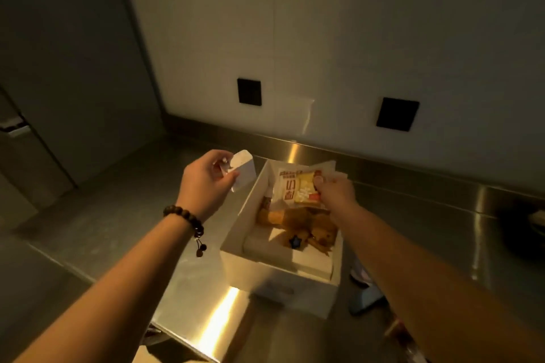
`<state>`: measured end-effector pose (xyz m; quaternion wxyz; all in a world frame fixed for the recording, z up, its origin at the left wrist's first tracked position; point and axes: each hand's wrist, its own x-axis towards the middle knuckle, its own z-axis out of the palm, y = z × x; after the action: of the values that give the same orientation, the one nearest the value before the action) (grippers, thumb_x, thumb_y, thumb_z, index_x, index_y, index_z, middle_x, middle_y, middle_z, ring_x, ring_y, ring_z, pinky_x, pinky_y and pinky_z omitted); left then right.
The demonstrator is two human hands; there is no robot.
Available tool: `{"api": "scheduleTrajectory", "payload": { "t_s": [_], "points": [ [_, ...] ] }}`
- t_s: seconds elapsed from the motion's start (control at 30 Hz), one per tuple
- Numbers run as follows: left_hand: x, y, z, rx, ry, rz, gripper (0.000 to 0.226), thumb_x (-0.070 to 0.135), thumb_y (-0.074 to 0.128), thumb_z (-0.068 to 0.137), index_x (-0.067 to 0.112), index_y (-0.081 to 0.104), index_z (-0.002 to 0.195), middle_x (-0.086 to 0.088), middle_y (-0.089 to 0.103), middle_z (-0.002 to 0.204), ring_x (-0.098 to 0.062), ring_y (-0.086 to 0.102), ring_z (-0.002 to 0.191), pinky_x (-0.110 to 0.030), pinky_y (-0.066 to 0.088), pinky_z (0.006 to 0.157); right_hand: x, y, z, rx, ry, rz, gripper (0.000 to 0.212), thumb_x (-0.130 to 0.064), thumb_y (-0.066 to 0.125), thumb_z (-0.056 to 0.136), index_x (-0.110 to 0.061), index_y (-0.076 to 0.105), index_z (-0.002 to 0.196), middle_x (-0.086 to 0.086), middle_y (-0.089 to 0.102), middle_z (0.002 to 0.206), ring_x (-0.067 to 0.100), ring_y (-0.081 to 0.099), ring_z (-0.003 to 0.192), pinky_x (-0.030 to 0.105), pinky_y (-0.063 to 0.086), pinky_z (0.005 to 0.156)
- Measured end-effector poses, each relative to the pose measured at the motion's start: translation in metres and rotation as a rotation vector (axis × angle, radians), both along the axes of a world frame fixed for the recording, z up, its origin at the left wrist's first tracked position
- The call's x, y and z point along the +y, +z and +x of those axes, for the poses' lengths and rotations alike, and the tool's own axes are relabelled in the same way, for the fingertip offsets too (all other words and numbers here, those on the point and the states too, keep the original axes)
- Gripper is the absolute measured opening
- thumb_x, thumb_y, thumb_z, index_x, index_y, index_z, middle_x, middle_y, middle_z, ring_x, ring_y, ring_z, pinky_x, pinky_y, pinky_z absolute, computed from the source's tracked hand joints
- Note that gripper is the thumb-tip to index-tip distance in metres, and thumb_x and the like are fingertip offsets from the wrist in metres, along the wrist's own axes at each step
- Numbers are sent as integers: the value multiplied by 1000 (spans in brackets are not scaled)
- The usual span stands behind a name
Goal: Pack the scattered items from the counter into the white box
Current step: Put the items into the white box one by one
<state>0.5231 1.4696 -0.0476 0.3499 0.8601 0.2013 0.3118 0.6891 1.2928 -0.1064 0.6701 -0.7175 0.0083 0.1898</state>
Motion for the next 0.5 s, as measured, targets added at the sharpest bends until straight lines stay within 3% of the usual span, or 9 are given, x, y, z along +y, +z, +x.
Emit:
{"api": "scheduleTrajectory", "payload": {
  "t_s": [0.1,0.23,0.33,0.4,0.43,0.5],
  "points": [
    [39,-9,6,28,-38,-18,34,20,66,82,21,57,114,8,56,103,-3,53,88,-10,41,68,35,-26,11,19,-90,-210,18,-31,51,95,-16,59,99,3,65,89,12,61,71,23,43,50],
    [70,-24,22,60,-78,-36,33,19,67,81,20,59,113,7,58,101,-3,54,87,-9,40,67,61,-54,29,-15,-84,-439,26,-36,48,96,-14,55,108,3,59,88,14,57,74,25,47,60],
    [78,-33,35,84,-128,-54,33,19,68,81,21,59,112,9,57,100,-3,54,87,-8,39,67,65,-69,31,-310,-21,-803,33,-30,53,94,-13,47,122,7,55,108,12,49,84,22,39,69],
    [79,-37,43,88,-165,-70,32,18,68,81,22,59,111,10,56,99,-2,54,87,-8,39,66,59,-76,27,-543,-17,-880,44,-24,58,89,-19,39,129,8,47,128,19,50,105,26,43,78],
    [79,-37,47,88,-183,-79,32,18,68,81,23,59,111,10,56,98,-2,54,88,-9,40,66,56,-78,24,-693,47,-925,51,-24,60,87,-24,37,132,6,41,136,23,44,120,32,44,91],
    [76,-38,56,84,-215,-105,32,18,67,81,24,58,111,11,56,98,-4,54,90,-10,41,68,52,-80,19,-894,343,-1010,53,-32,59,87,-30,39,136,1,29,149,24,25,138,43,27,110]
  ]
}}
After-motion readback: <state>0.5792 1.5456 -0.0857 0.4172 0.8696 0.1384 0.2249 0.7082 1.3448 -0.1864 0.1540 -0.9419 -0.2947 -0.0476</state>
